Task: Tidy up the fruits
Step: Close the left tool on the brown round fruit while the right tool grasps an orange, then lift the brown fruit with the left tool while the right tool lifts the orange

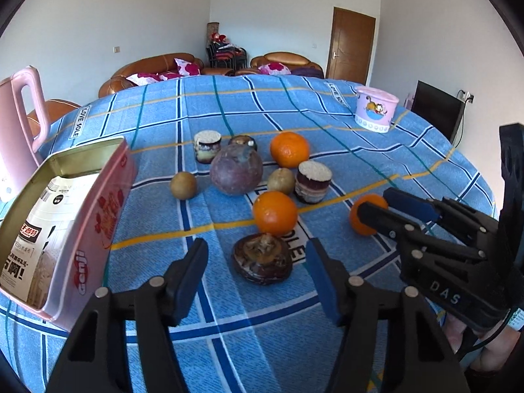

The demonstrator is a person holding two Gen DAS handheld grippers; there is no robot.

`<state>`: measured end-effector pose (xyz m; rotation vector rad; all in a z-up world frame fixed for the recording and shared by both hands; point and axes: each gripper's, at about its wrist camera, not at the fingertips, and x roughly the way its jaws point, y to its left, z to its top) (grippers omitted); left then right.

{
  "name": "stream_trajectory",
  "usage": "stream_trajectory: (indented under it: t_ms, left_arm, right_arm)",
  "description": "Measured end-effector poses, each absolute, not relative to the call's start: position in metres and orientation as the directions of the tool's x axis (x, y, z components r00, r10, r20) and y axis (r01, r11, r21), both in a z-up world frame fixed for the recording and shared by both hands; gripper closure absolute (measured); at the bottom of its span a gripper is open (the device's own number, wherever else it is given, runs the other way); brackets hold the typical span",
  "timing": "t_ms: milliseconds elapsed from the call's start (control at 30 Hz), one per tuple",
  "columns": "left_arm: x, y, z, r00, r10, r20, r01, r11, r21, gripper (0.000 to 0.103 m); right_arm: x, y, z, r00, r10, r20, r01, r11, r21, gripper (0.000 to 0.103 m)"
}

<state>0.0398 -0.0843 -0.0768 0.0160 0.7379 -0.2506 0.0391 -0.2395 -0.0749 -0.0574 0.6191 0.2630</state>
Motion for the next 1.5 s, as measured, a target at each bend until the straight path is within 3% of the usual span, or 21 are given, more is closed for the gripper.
stream_trajectory:
  t_ms: [167, 333, 733, 1500]
  left_arm:
    - [0.051, -0.088, -0.088, 0.649, -0.249, -0.718, 0.248, 0.963, -0.110, 0.054]
    - [0.050, -0.087, -0.088, 0.655, -0.254, -0.712, 0.249, 0.962, -0.114, 0.059]
    - [0.047, -0.075, -0.084, 0.683, -0.299, -0.666, 0.242, 0.954, -0.179, 0.060]
    - [0.032, -0.071, -0.076, 0.779, -0.251, -0.575, 0.203, 0.968, -0.147, 0.060]
  right_arm:
    - [0.038, -0.239, -0.074, 0.781, 0.235, -0.578, -0.272, 0.962, 0.024, 0.060]
    - [0.039, -0.237, -0.077, 0.768, 0.247, -0.591, -0.295, 0.955, 0.016, 0.060]
    - [0.038, -0.236, -0.078, 0.760, 0.276, -0.589, -0.325, 0.945, 0.024, 0.063]
    - [0.026, -0.241, -0.073, 0.798, 0.343, -0.495, -0.371, 0.927, 0.044, 0.064]
